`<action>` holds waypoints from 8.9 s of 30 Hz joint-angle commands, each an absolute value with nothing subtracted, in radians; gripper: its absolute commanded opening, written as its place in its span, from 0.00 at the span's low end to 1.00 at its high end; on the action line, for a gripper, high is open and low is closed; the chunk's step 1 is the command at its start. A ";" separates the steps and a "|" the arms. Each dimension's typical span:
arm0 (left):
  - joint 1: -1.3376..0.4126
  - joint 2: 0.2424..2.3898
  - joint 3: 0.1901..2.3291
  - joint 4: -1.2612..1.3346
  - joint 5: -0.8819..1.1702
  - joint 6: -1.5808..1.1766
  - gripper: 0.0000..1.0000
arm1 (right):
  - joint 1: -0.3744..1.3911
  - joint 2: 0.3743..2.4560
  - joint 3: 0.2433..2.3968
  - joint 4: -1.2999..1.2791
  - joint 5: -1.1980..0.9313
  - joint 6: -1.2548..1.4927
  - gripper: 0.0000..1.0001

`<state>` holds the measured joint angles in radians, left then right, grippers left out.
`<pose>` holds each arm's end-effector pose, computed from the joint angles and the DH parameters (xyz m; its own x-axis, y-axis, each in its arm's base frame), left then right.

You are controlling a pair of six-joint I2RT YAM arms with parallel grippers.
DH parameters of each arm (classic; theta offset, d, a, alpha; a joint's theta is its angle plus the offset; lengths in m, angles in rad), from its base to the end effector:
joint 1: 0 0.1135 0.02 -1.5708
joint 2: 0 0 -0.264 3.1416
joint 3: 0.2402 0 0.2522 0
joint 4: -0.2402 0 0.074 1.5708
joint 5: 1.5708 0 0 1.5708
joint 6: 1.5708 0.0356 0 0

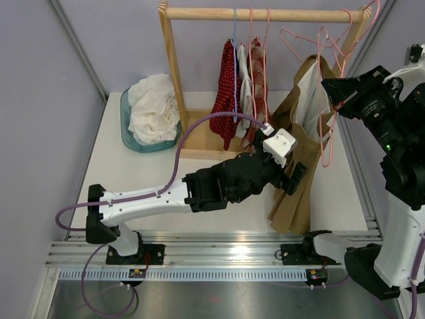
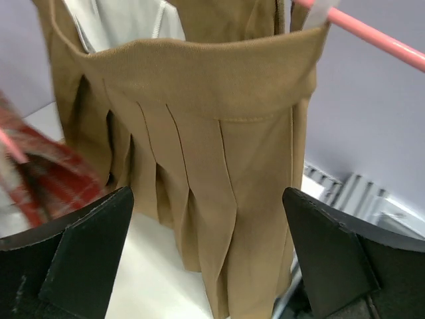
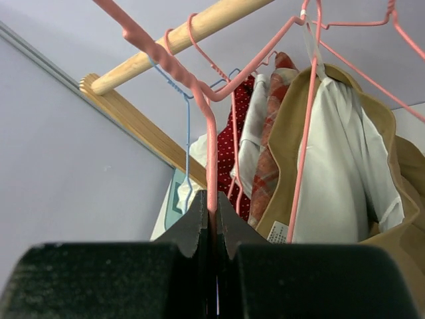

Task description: Remove the skirt from the hanger

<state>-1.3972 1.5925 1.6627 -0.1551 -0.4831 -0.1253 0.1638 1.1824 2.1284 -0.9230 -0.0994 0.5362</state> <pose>0.0804 -0.3626 0.4455 -0.1135 0.0068 -0.9935 0.7843 0.6145 -0.0854 0.1218 0.0237 0.5941 -0.1134 0.4965 -0.8606 -0.2352 0.8281 0.5088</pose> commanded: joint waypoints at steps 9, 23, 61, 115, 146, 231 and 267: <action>-1.422 1.545 1.592 0.094 -0.216 -0.216 0.99 | 0.169 1.132 2.177 -0.827 -0.156 0.571 0.00; -1.460 1.624 1.612 0.103 -0.514 -0.178 0.99 | 0.169 1.106 2.187 -0.831 -0.212 0.637 0.00; -1.979 1.740 1.922 0.084 -0.945 0.402 0.00 | 0.169 0.982 1.870 -0.670 0.132 0.540 0.00; -0.639 1.127 1.710 -0.247 -0.602 0.430 0.00 | 0.169 0.433 1.608 -0.966 -0.561 0.298 0.00; -0.081 2.080 2.267 -0.349 -0.449 -0.118 0.99 | 0.189 0.543 1.538 -0.919 -0.221 0.238 0.00; -0.095 1.074 1.091 -0.551 -0.095 -0.345 0.99 | 0.308 1.697 2.123 -0.653 -0.097 0.379 0.00; -1.437 1.299 1.407 -0.147 -0.467 -0.025 0.99 | 0.308 1.191 2.034 -0.801 -0.127 0.500 0.00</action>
